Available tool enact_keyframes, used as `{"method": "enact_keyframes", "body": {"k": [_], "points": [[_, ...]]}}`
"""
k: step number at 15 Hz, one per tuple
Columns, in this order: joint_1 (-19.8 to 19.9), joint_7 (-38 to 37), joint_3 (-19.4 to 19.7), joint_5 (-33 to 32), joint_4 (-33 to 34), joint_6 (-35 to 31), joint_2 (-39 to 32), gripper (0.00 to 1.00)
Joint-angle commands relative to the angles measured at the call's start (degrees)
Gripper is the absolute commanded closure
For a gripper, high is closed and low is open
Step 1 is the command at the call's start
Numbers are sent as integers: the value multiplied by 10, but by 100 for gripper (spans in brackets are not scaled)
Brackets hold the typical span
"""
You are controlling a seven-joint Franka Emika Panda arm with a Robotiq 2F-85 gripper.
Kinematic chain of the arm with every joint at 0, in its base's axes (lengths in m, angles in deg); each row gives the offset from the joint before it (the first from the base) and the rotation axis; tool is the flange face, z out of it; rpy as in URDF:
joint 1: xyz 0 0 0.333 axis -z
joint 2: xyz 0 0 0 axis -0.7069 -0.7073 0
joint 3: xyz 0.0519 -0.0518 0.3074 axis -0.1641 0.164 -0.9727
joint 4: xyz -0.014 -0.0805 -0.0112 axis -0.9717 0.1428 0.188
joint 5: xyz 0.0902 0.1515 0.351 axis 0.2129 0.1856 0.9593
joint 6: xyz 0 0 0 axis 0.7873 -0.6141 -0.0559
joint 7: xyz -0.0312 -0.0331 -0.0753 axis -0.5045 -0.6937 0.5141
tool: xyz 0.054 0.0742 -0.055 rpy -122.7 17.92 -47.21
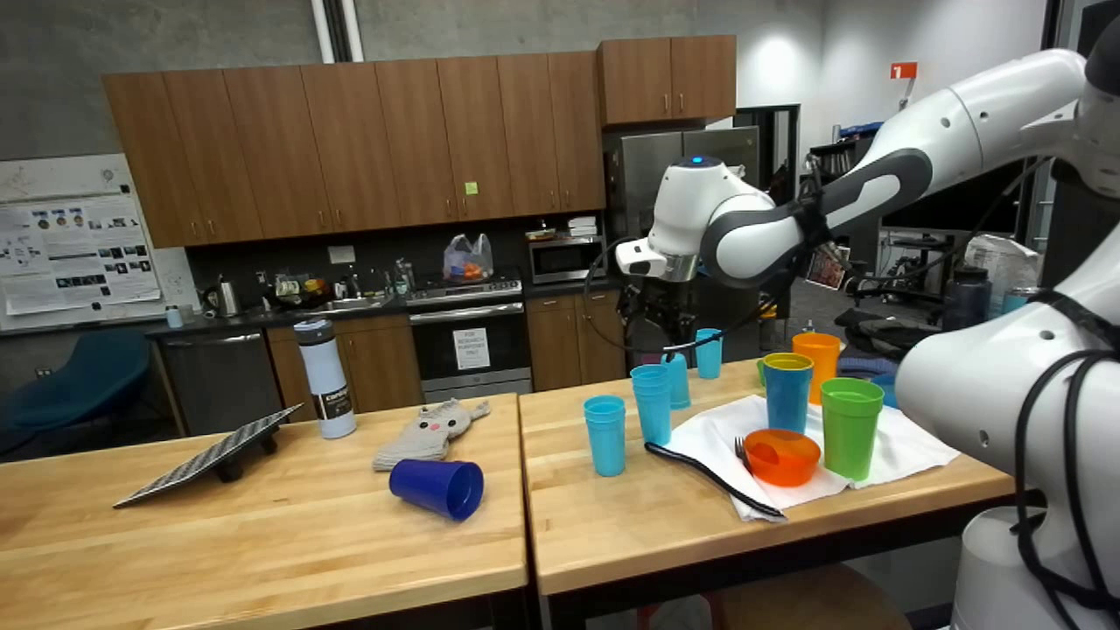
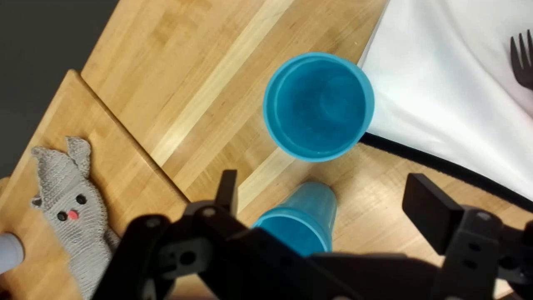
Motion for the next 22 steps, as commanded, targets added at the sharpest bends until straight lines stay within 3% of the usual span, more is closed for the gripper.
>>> {"method": "enact_keyframes", "body": {"k": [1, 8, 17, 22], "points": [[-15, 25, 14, 41, 17, 33, -24, 0], [-34, 77, 38, 103, 43, 48, -38, 0], [-113, 183, 86, 204, 112, 127, -11, 0], [-91, 208, 85, 227, 125, 171, 7, 0]]}}
